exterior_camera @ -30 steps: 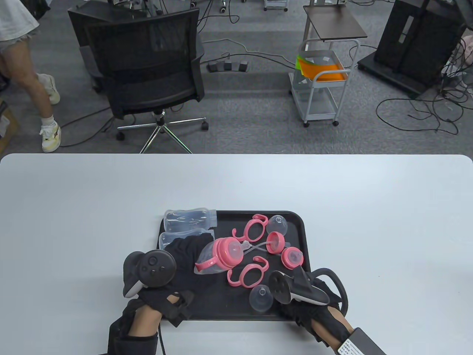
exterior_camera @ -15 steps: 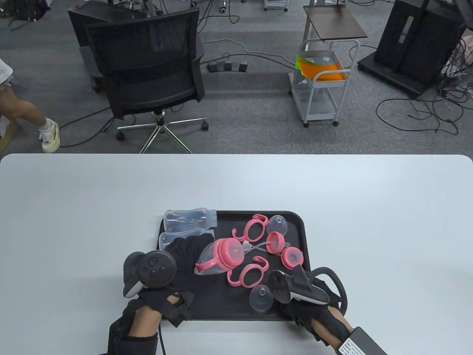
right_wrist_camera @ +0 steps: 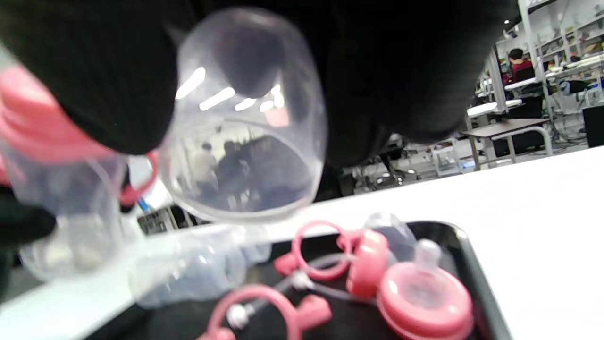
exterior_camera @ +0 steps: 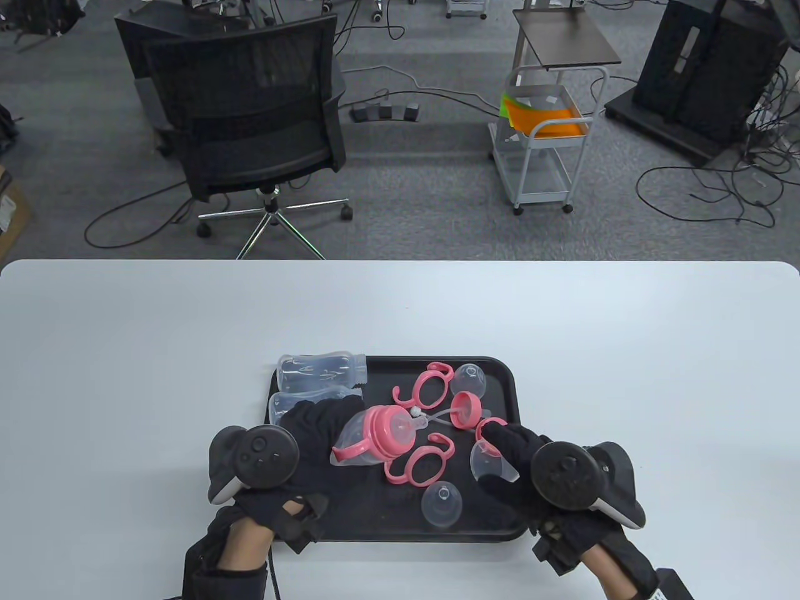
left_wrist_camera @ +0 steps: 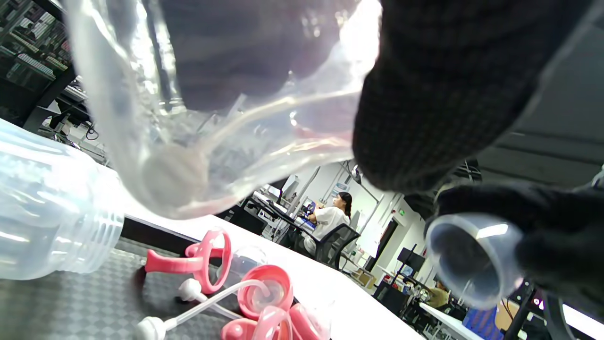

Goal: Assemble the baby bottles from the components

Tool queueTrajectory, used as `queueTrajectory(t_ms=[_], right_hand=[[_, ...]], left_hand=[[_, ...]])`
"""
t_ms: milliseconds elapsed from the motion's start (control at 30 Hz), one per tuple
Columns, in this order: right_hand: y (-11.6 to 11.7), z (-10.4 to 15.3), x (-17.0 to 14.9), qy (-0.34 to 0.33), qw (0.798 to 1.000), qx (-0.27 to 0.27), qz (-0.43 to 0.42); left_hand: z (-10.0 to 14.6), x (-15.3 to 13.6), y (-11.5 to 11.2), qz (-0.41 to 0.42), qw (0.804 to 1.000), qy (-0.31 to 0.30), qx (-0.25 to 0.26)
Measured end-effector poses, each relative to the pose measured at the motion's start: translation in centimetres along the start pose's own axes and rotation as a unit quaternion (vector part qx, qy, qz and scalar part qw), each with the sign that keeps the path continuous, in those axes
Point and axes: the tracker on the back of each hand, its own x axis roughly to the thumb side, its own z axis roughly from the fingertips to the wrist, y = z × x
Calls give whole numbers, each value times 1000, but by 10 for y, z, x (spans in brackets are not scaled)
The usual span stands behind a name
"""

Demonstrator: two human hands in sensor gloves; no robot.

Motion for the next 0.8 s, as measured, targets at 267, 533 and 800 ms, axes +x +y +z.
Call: queueTrajectory(t_ms=[267, 533, 800], right_hand=[[-5, 5, 3, -50, 985, -65, -152], [13, 2, 14, -65, 986, -34, -151], [25, 3, 24, -79, 988, -35, -129]], left_hand=[[-4, 13, -12, -49, 998, -18, -37], [-6, 23, -24, -81, 994, -34, -61], [-7, 32, -28, -100, 992, -46, -66]])
